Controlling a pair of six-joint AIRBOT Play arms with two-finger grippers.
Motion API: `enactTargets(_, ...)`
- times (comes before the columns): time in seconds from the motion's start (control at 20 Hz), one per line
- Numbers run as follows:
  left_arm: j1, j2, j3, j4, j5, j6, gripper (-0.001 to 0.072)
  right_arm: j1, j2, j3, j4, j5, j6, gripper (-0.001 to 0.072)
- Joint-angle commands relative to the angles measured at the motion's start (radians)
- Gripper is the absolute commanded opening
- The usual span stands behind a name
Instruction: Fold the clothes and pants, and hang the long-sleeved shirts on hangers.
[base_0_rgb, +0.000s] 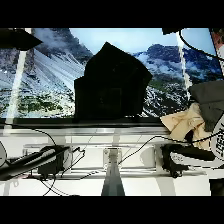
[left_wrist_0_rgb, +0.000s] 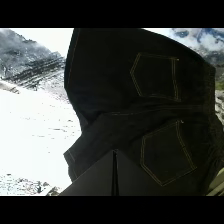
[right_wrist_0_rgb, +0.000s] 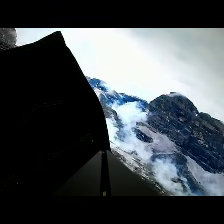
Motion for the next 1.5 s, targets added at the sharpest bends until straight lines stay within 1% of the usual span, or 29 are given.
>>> enactTargets(0.0, 0.001, 0.001, 0.001, 0.000, 0.000, 0.000, 0.0018, -0.001, -0.001, 0.000, 0.000, 0.000, 0.000, 0.0038)
enactTargets(0.5, 0.001, 0.001, 0.001, 0.000, 0.000, 0.000, 0.0017, -0.001, -0.001, 0.000, 0.002, 0.000, 0.000, 0.0038)
enactTargets(0.6, 0.001, 0.001, 0.001, 0.000, 0.003, 0.000, 0.0017, -0.001, -0.001, 0.000, 0.002, -0.047, 0.003, 0.0039)
enactTargets(0.7, 0.001, 0.001, 0.001, 0.000, 0.003, 0.000, 0.0017, -0.008, -0.005, 0.000, -0.057, -0.044, 0.005, 0.0039)
enactTargets(0.8, 0.000, 0.001, 0.001, -0.017, 0.003, -0.001, 0.0017, -0.058, -0.024, -0.003, -0.110, 0.068, 0.005, 0.0038)
enactTargets(0.9, 0.000, 0.001, 0.001, -0.081, -0.003, -0.023, 0.0017, -0.152, -0.044, -0.056, -0.100, 0.219, 0.005, 0.0038)
enactTargets(1.0, 0.000, 0.001, 0.001, -0.090, -0.063, -0.056, 0.0017, -0.265, -0.051, -0.188, -0.060, 0.352, 0.006, 0.0038)
enactTargets(1.05, 0.000, 0.001, 0.001, -0.089, -0.091, -0.056, 0.0017, -0.320, -0.051, -0.269, -0.003, 0.407, 0.006, 0.0038)
enactTargets(1.1, 0.003, 0.001, 0.001, -0.088, -0.115, -0.057, 0.0018, -0.373, -0.051, -0.363, 0.084, 0.453, 0.009, 0.0038)
enactTargets(1.15, 0.005, 0.001, 0.001, -0.083, -0.135, -0.061, 0.0017, -0.412, -0.051, -0.452, 0.188, 0.470, 0.009, 0.0037)
enactTargets(1.2, 0.005, 0.001, 0.001, -0.078, -0.152, -0.077, 0.0017, -0.441, -0.050, -0.550, 0.291, 0.459, 0.010, 0.0038)
enactTargets(1.25, 0.005, 0.001, -0.002, -0.079, -0.164, -0.101, 0.0017, -0.450, -0.050, -0.638, 0.353, 0.416, 0.043, 0.0078)
enactTargets(1.3, 0.004, 0.001, -0.008, -0.080, -0.182, -0.106, 0.0017, -0.448, -0.050, -0.729, 0.389, 0.346, 0.078, 0.0232)
enactTargets(1.35, 0.002, 0.001, -0.021, -0.082, -0.199, -0.105, 0.0017, -0.439, -0.050, -0.809, 0.416, 0.273, 0.078, 0.0288)
enactTargets(1.4, 0.000, 0.001, -0.041, -0.082, -0.209, -0.105, 0.0037, -0.423, -0.051, -0.892, 0.443, 0.193, 0.077, 0.0289)
enactTargets(1.45, 0.000, 0.001, -0.067, -0.083, -0.204, -0.104, 0.0172, -0.406, -0.051, -0.962, 0.470, 0.126, 0.075, 0.0337)
